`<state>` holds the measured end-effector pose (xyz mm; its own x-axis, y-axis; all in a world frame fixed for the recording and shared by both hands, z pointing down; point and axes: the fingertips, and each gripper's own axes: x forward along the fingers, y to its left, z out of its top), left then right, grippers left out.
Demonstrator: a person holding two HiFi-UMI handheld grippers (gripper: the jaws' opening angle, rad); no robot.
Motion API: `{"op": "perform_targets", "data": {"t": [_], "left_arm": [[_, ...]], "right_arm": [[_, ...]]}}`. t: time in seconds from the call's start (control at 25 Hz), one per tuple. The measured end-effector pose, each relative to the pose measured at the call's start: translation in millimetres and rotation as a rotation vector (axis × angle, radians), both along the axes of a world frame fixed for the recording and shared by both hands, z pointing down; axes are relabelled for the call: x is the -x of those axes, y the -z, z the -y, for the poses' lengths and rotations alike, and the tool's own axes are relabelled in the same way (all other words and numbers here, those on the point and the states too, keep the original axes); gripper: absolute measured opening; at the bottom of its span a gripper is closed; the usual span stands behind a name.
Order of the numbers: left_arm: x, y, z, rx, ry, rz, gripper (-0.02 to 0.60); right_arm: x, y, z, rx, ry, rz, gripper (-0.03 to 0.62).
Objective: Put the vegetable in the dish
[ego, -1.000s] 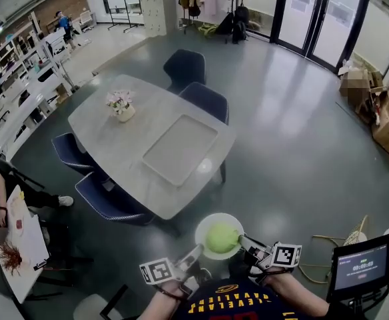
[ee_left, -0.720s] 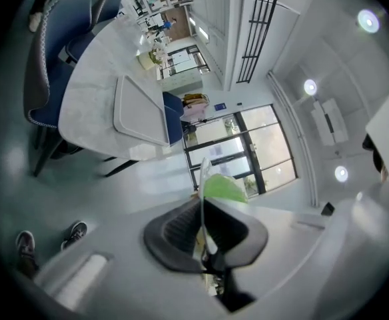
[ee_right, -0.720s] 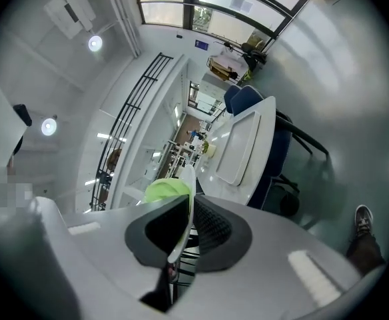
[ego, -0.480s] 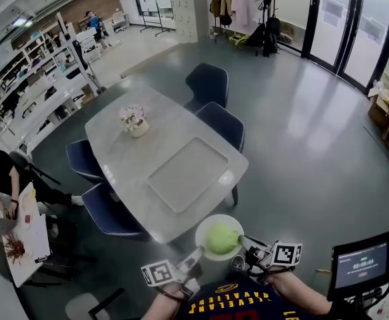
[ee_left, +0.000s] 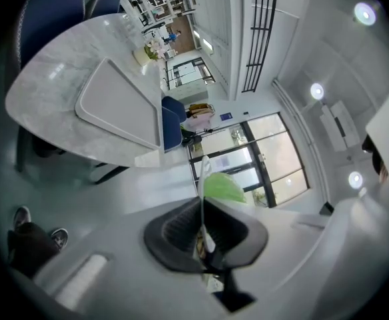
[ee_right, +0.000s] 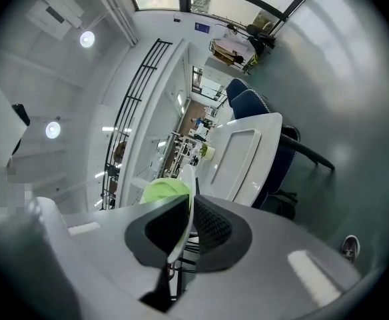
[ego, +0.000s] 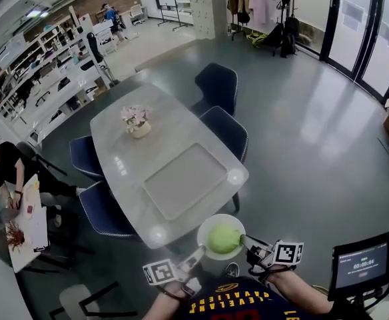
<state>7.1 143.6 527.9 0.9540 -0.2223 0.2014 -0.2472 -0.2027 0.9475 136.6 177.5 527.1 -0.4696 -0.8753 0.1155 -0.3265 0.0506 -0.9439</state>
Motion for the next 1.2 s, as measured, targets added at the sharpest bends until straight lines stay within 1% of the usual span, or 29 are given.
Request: {"op": "perform_targets", "data": {"t": [0.08,0.24,0.4,0.44,0.52,0.56,0.68,0.76,0.84,0.96,1.08,1.12,1.2], "left_arm": [[-2.7,-0.8,5.2,-0.004,0.009,0.004,0.011],[-19.0,-1.1,22.2,-0.003,0.023,-0.008,0.011],[-29.6,-12.8,50.8,0.008,0.035,0.011,0.011],[-32.3,-15.0,57.8,0.017,0.038,0.007,0.011],[-40.7,-12.8,70.4,0.057,0.048,-0.051,0.012],[-44.3,-12.8,78.1,0.062,0.044,-0.062,0.011],[-55.7,-18.0,107.8,0.026,0.018,-0.022,0.011],[-62.8,-18.3,126.8,0.025,0.015,-0.015,0.011],[-65.7,-17.8,145.6,0.034,0.020,-0.018,0.011],[-67.0,-17.0,172.7,0.053,0.038,-0.032,0.011],[-60.9,-17.9,197.0,0.054,0.058,-0.016,0.011],[-59.0,-17.7,205.3,0.060,0.069,-0.026,0.011],[-54.8,-21.9,224.7,0.072,0.093,-0.042,0.011]], "right_arm": [[-2.2,-0.1,6.9,-0.009,0.010,0.010,0.026],[-14.8,-2.0,26.5,-0.011,0.026,0.043,0.026],[-28.4,-10.0,55.7,0.007,0.040,0.028,0.026],[-31.9,-13.5,62.3,0.018,0.039,0.014,0.025],[-37.4,-19.3,74.8,0.041,0.033,-0.012,0.025],[-40.6,-20.9,82.0,0.050,0.028,-0.021,0.025],[-54.9,-20.4,110.7,0.056,0.015,-0.032,0.026],[-63.1,-21.4,128.5,0.074,0.011,-0.055,0.028],[-66.6,-21.7,146.2,0.086,0.013,-0.070,0.028],[-68.3,-19.9,174.4,0.093,0.018,-0.058,0.028],[-63.8,-11.7,204.3,0.064,0.040,-0.044,0.026],[-60.6,-10.2,215.0,0.056,0.052,-0.042,0.026],[-56.2,-16.4,236.9,0.069,0.070,-0.043,0.026]]}}
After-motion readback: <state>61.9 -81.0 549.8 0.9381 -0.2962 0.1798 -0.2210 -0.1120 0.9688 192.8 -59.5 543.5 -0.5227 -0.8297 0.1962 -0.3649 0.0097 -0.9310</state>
